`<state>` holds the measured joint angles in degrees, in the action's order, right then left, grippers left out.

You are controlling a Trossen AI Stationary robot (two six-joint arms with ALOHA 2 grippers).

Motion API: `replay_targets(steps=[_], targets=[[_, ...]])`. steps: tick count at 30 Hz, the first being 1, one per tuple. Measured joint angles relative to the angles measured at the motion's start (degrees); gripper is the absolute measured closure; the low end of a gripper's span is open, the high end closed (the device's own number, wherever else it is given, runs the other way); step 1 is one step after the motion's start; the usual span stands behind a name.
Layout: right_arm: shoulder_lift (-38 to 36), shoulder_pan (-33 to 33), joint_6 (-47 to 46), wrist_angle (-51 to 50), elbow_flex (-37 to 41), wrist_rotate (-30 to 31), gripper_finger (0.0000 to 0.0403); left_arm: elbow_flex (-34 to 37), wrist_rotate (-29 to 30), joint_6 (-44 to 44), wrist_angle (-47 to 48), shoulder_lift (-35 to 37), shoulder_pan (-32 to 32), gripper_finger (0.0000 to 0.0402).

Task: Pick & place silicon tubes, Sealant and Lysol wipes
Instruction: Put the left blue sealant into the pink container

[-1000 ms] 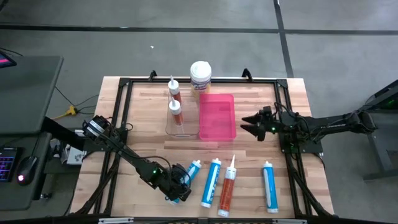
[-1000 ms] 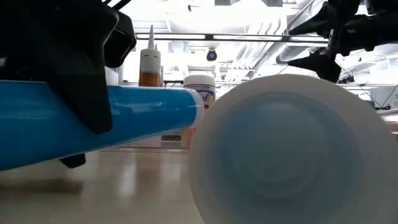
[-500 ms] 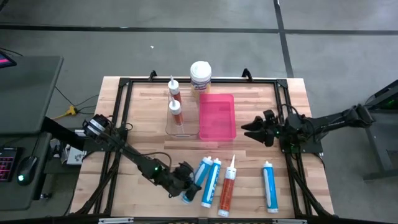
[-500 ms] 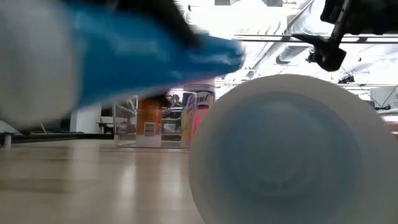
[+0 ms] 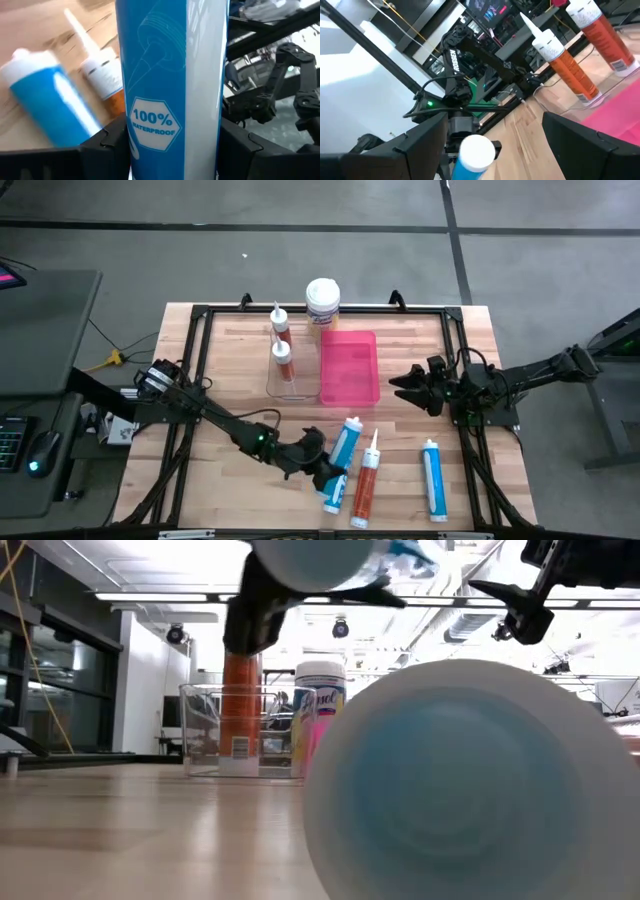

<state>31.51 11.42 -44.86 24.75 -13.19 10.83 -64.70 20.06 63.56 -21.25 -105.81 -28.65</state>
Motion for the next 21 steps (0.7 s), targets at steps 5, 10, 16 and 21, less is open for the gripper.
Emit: replay_targets(steps=[5, 10, 16, 21], targets=[[0.0, 0.0, -0.3, 0.0, 0.0, 0.0, 0.0082, -4.0, -2.0, -3.8, 2.2, 0.0, 1.3, 0.0208], [0.0, 0.0, -1.6, 0.0, 0.0, -0.7, 0.0082, -7.3, -3.2, -7.2, 6.7, 0.0, 2.5, 0.0208], [0.0, 0.0, -4.8, 0.0, 0.0, -1.6, 0.0082, -9.2, -3.3, -8.0, 9.4, 0.0, 3.2, 0.0208], [0.0, 0.0, -2.5, -0.1, 0.0, -1.7, 0.0082, -9.6, -2.7, -8.0, 8.8, 0.0, 3.9, 0.0208]])
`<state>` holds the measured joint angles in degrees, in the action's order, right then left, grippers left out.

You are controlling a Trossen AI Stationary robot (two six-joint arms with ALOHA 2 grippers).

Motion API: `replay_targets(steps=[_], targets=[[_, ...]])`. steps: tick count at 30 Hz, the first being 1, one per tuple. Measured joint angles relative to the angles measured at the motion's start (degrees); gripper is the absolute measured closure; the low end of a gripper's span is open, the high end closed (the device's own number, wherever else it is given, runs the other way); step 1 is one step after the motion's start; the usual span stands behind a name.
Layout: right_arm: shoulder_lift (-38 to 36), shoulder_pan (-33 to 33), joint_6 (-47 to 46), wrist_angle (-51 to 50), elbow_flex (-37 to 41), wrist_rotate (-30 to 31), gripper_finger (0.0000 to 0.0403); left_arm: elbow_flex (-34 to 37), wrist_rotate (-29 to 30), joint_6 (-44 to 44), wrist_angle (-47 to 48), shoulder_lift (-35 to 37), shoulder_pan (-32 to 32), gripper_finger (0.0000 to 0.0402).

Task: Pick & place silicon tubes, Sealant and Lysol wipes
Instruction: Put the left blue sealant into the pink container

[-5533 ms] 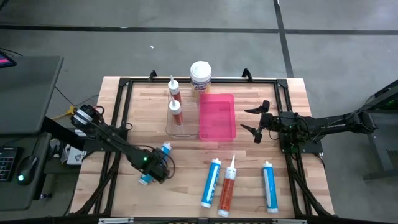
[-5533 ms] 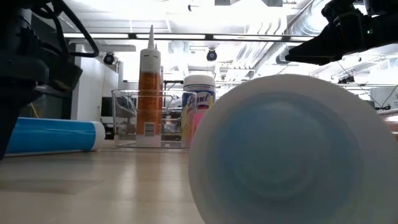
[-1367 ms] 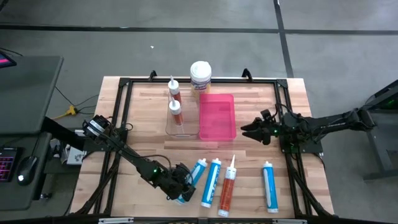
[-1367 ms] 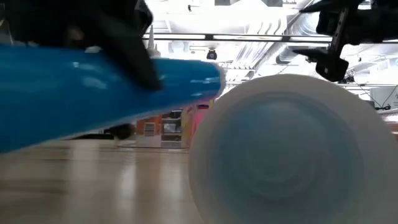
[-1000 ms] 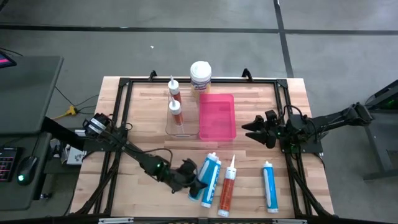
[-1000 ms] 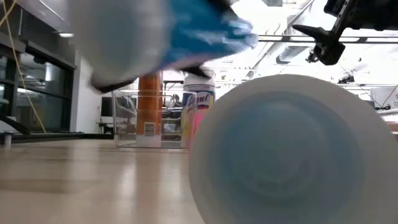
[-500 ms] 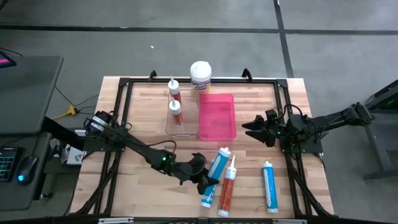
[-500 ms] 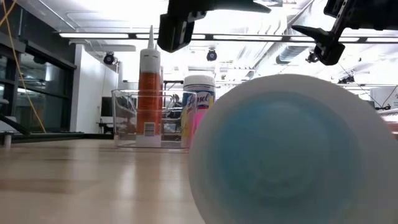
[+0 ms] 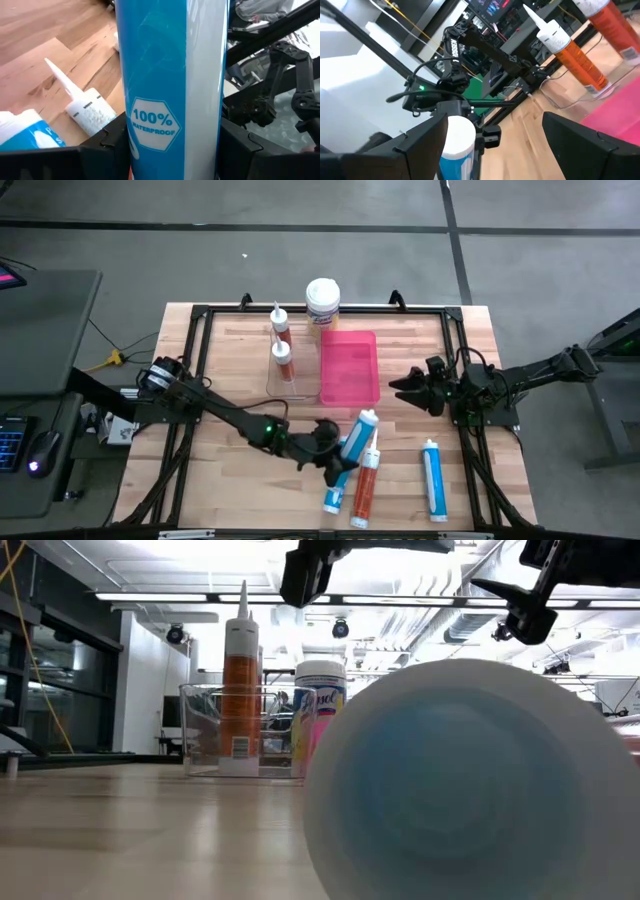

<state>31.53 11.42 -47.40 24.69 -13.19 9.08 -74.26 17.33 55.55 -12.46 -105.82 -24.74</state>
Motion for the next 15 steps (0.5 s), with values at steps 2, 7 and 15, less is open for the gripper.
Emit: replay_targets(steps=[2, 7, 15], targets=[[0.0, 0.0, 1.3, -0.2, 0.0, 0.4, 0.0082, 0.0, 0.0, 0.1, -0.1, 0.0, 0.3, 0.0208], [0.0, 0.0, -0.5, -1.0, 0.0, 0.8, 0.0082, 0.0, 0.1, 0.2, -1.2, 0.0, 1.1, 0.0208], [0.0, 0.0, 3.3, -4.2, 0.0, 0.6, 0.0082, 0.0, -0.9, 0.1, -1.0, 0.0, 1.5, 0.0208]])
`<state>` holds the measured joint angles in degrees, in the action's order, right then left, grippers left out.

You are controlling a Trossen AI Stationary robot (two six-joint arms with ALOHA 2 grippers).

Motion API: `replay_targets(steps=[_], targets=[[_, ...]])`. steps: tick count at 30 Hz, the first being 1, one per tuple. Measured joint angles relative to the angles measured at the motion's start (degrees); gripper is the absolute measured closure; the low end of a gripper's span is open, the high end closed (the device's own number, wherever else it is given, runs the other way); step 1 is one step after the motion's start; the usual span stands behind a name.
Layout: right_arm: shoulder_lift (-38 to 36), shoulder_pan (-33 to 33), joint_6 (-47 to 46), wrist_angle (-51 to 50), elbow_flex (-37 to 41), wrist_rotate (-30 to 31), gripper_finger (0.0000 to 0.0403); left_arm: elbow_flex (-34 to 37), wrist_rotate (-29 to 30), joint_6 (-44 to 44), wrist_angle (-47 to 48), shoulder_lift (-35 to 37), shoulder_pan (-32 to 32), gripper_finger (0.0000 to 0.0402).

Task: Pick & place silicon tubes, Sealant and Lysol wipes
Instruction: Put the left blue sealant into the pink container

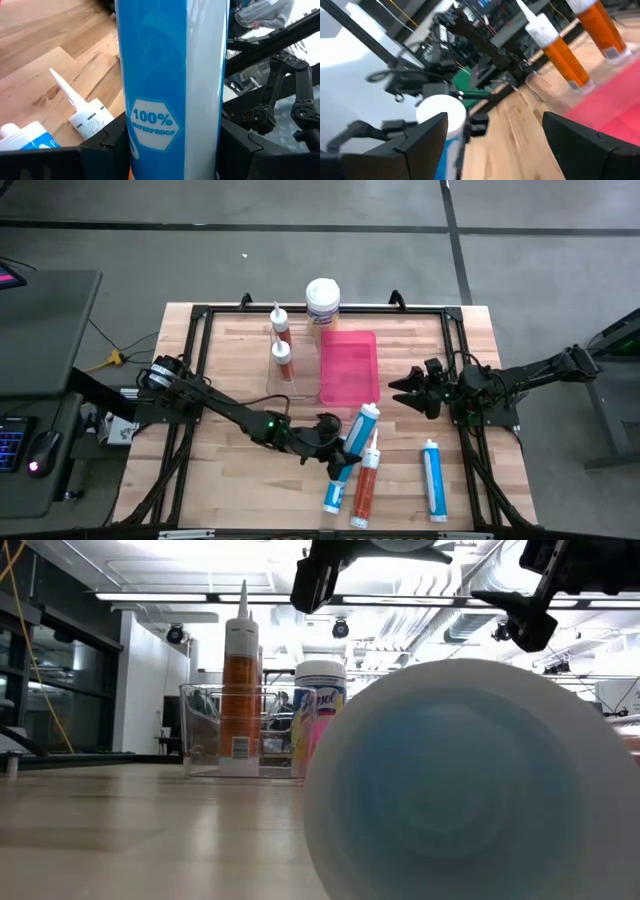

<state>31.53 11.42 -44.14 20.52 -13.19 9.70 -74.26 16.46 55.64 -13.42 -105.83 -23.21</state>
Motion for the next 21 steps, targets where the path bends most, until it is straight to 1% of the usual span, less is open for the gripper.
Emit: replay_targets(steps=[3, 5, 8, 12, 15, 17, 21], targets=[[0.9, 0.5, -2.9, -1.9, 0.0, 0.8, 0.0082, 0.0, -1.0, -0.8, 0.0, 0.0, 0.0, 0.0208], [2.7, 2.6, -3.5, -2.0, -0.2, 2.9, 0.0082, 0.0, -1.3, -1.3, 0.1, 0.0, 0.0, 0.0208], [6.4, 6.7, -2.1, -2.4, -2.1, 7.9, 0.0082, 0.0, -1.5, -2.5, 1.5, 0.0, 0.0, 0.0209], [12.4, 13.3, -2.2, -4.1, -6.1, 16.1, 0.0082, 0.1, -2.9, -3.2, 5.8, 0.5, 0.0, 0.0209], [17.5, 19.6, -3.4, -6.6, -9.9, 23.5, 0.0082, 0.0, -3.8, -4.0, 6.5, 0.9, 0.0, 0.0209], [21.0, 24.1, -6.1, -9.3, -12.6, 29.2, 0.0082, 0.0, -3.7, -4.6, 7.3, 0.9, 0.0, 0.0209], [28.1, 33.7, -15.6, -13.3, -16.0, 39.7, 0.0082, 0.0, -3.9, -5.9, 7.9, 0.9, 0.0, 0.0209]])
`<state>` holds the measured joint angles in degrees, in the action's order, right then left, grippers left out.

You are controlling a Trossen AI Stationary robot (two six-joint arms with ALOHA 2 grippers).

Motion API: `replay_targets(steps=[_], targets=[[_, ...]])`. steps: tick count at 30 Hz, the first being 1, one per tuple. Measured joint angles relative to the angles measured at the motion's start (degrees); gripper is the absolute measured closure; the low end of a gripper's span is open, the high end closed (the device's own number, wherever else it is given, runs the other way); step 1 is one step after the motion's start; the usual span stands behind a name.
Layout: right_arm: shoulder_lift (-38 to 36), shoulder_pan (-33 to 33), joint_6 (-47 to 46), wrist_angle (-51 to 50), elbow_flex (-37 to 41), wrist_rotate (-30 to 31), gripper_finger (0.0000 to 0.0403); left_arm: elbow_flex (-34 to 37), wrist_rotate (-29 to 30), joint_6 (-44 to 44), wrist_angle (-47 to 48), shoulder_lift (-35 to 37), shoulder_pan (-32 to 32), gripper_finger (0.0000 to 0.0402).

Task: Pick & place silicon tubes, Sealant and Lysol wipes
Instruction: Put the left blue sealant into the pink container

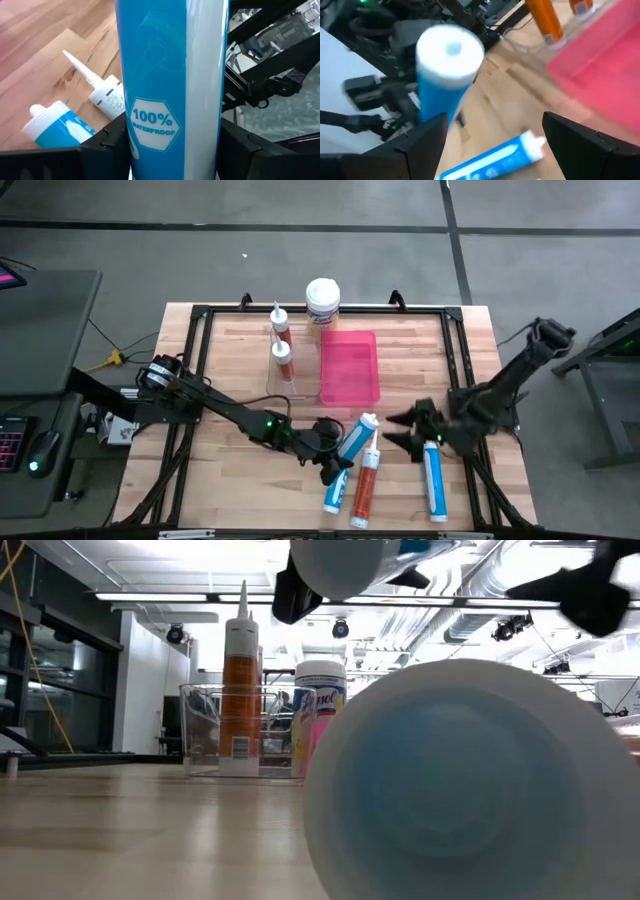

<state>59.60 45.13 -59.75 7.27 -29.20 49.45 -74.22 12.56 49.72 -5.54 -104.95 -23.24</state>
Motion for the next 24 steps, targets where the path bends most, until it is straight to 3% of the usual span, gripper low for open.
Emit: replay_targets(steps=[4, 8, 15, 24], targets=[[7.9, 8.6, -9.4, 2.2, -2.2, 10.4, 0.0082, 0.0, -0.9, -1.9, -0.3, 0.0, 0.0, 0.0209], [16.9, 10.3, -6.8, 12.2, -6.0, 16.2, 0.0082, 0.0, -2.8, -2.3, -1.1, 0.0, 0.0, 0.0209], [26.2, 7.7, -2.7, 11.7, -13.7, 16.2, 0.0082, 0.0, -4.3, -4.4, -2.4, 0.0, 0.0, 0.0209], [26.9, 7.4, -0.2, 10.9, -15.0, 14.6, 0.0082, 0.0, -2.7, -2.0, -9.3, 0.0, -1.3, 0.0209]])
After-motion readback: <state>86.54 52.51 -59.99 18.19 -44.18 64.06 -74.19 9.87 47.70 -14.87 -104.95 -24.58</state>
